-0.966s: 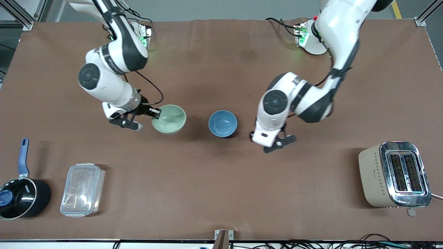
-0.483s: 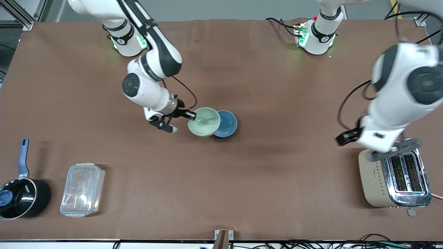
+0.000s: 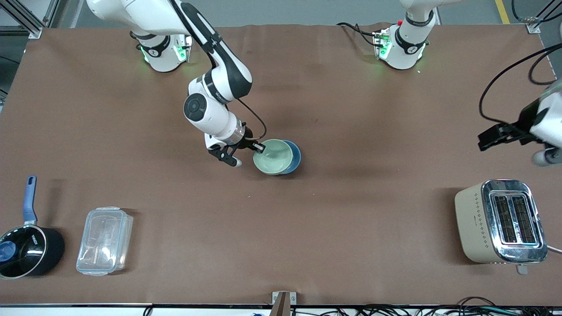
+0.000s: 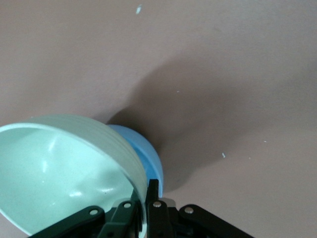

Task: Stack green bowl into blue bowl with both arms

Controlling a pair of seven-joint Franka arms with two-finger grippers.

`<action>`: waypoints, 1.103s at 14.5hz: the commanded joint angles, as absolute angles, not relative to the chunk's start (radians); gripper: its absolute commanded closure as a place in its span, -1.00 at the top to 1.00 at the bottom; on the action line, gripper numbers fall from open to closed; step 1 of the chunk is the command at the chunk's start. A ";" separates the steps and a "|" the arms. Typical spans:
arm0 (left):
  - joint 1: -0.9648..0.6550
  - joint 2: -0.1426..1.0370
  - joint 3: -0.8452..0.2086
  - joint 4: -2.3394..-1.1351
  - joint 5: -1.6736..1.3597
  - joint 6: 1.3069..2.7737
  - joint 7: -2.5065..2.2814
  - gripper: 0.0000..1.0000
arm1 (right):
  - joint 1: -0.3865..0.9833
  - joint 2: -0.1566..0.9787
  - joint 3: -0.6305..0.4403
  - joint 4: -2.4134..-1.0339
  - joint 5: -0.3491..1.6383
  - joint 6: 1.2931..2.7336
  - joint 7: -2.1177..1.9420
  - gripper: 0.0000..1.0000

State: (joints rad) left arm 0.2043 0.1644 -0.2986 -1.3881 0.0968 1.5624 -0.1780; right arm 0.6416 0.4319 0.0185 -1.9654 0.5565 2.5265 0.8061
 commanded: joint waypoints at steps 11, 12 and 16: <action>-0.023 -0.101 -0.077 -1.605 0.005 1.516 -0.060 1.00 | 0.673 0.477 0.025 -1.930 0.641 2.508 0.871 -0.96; -0.028 -0.094 -0.080 -1.600 0.005 1.516 -0.060 1.00 | 0.687 0.485 0.025 -1.915 0.643 2.507 0.876 -0.95; -0.018 -0.072 -0.083 -1.582 0.005 1.511 -0.066 1.00 | 0.699 0.505 0.023 -1.894 0.640 2.508 0.891 -0.94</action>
